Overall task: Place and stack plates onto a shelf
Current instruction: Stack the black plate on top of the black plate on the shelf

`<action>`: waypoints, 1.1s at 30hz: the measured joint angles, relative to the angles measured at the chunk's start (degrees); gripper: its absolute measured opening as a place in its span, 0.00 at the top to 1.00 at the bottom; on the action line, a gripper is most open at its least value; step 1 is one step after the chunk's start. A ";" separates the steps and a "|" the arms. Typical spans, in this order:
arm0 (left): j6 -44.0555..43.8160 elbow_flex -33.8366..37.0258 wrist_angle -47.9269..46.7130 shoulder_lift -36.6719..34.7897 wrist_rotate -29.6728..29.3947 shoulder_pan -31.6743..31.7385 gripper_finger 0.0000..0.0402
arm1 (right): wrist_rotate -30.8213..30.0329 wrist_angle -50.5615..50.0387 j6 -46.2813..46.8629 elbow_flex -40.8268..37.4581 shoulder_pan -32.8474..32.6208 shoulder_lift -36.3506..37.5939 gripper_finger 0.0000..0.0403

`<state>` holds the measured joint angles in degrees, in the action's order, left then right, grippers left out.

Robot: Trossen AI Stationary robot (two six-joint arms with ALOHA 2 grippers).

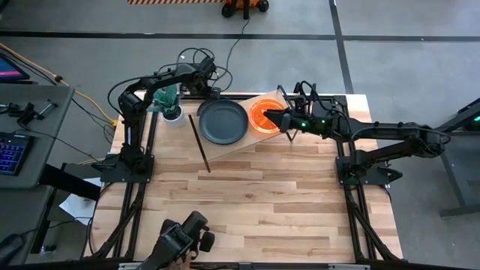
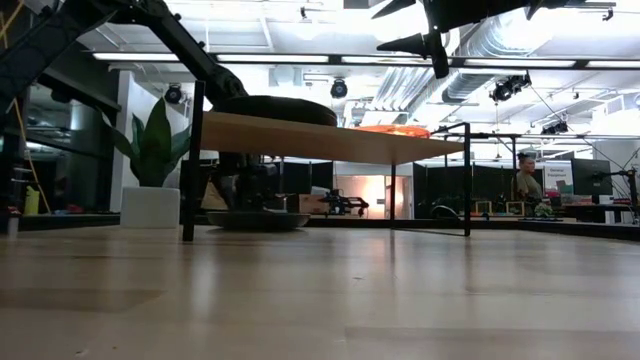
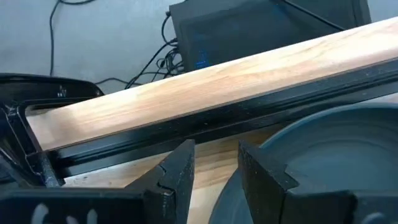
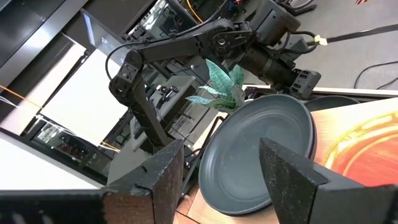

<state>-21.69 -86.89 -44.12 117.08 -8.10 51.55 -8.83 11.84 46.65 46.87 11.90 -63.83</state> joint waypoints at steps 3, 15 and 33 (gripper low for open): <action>1.89 0.01 -0.01 0.18 2.25 0.63 0.72 | -0.02 0.00 0.00 0.00 0.00 0.00 0.52; 3.37 0.04 -1.16 2.98 9.14 1.31 0.72 | -1.64 -0.02 0.04 0.00 0.00 0.02 0.52; 6.43 0.04 -2.68 0.25 18.51 3.19 0.73 | -1.98 -0.46 -0.13 0.00 0.09 0.02 0.52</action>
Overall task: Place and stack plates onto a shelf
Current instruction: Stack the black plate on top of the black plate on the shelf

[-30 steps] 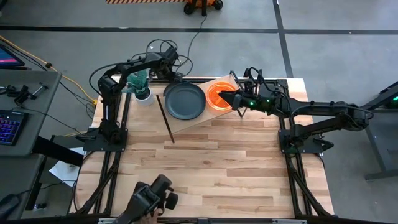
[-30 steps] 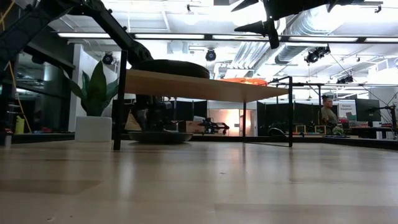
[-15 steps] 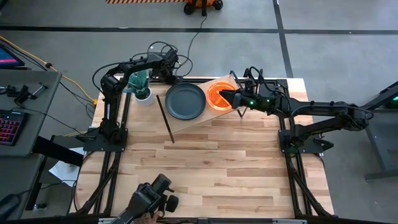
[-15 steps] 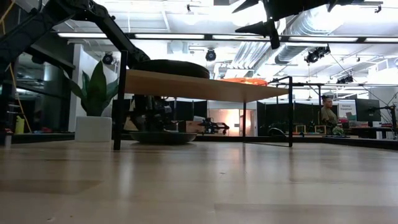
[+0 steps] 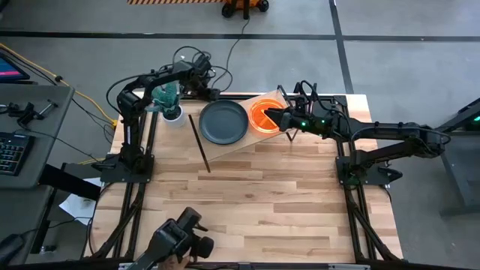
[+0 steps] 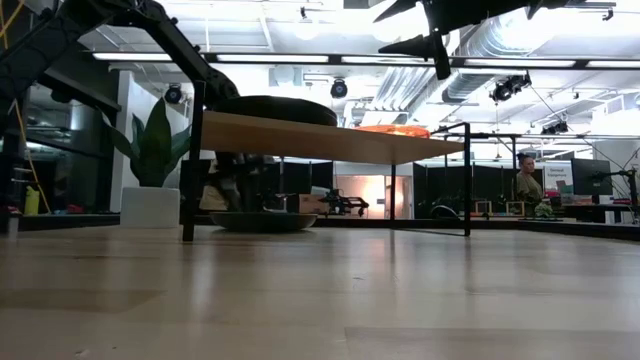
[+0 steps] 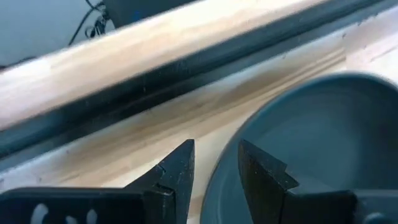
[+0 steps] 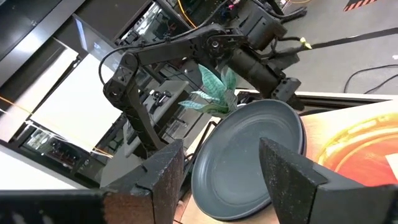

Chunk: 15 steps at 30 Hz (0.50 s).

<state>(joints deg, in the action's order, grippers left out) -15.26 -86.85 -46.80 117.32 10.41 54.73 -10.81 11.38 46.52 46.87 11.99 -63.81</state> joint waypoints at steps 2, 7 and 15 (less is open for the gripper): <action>0.01 0.00 -0.68 0.19 1.24 0.07 0.73 | -0.02 0.00 0.15 0.00 0.00 0.00 0.52; 0.21 0.43 0.35 0.52 4.12 0.05 0.73 | -0.74 -0.58 1.43 0.00 0.00 0.00 0.52; -0.54 2.60 0.59 0.52 0.17 0.40 0.73 | -0.74 -2.30 3.61 0.00 0.00 0.00 0.52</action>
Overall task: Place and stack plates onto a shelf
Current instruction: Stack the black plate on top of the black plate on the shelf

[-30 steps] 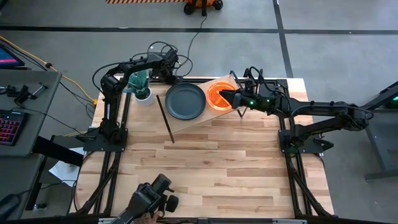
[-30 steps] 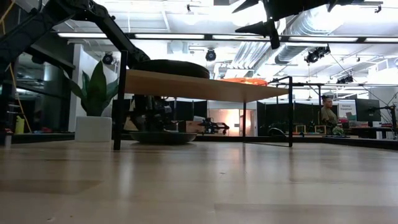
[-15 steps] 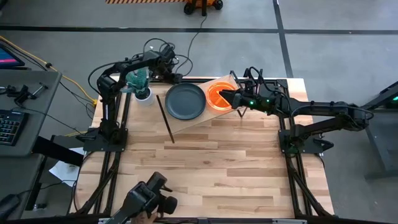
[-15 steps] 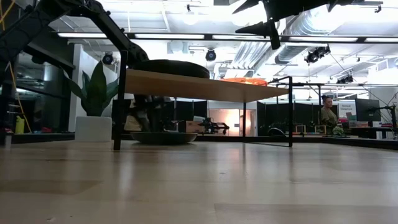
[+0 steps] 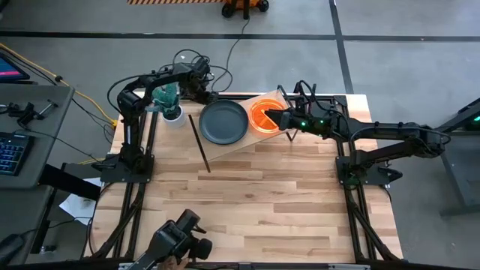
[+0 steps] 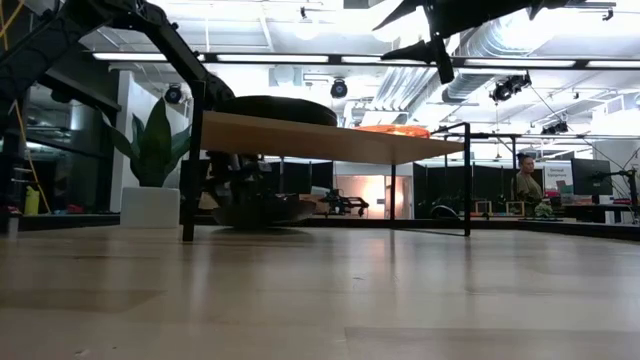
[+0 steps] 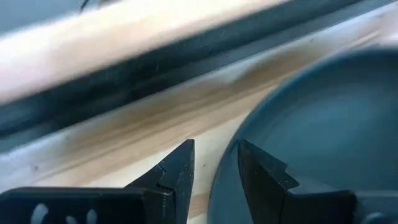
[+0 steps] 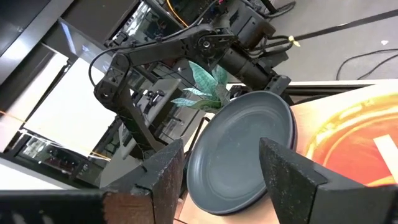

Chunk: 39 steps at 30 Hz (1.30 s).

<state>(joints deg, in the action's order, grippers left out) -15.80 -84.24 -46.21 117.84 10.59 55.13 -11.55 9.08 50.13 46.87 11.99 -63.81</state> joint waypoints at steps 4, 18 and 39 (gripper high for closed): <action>-0.44 2.95 1.76 0.00 1.37 0.00 0.73 | 0.00 -0.28 0.00 0.00 0.00 0.00 0.52; -1.05 4.78 5.06 -0.08 3.98 -0.01 0.73 | -1.81 -0.32 -0.07 0.00 0.00 0.02 0.52; -1.96 0.38 6.94 -4.41 4.05 0.42 0.99 | -1.77 -0.39 -2.68 0.00 -0.02 0.02 0.52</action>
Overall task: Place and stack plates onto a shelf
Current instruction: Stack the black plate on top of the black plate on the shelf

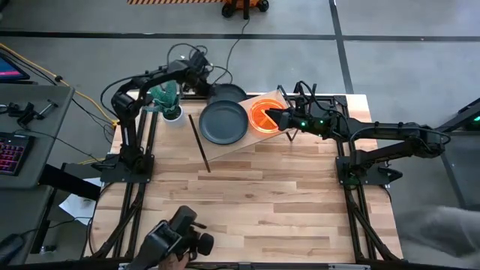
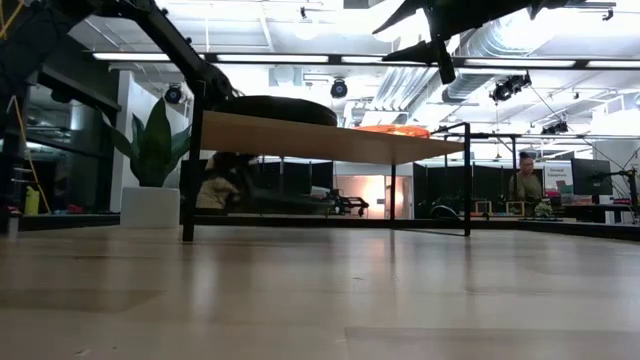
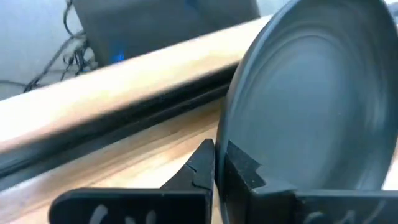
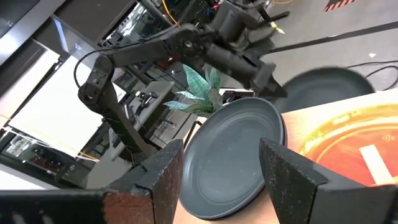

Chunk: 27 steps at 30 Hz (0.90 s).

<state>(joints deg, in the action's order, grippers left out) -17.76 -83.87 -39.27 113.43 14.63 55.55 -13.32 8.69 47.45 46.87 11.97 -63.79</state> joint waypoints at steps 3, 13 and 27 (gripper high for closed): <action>-0.68 -2.35 0.73 -2.24 -0.02 -0.02 0.99 | 0.34 -0.04 -1.28 0.00 0.00 0.00 0.52; -3.78 -9.48 5.85 -10.25 -3.56 -0.22 1.00 | 1.46 -0.05 -2.92 0.02 0.00 0.00 0.52; -1.74 -12.05 -4.98 -30.58 -9.10 -8.36 1.00 | -1.19 0.51 -15.09 0.04 2.43 7.72 0.52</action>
<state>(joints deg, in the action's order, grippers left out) -19.50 -95.91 -44.25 82.85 5.53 47.19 -14.51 9.20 32.36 46.92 14.40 -56.07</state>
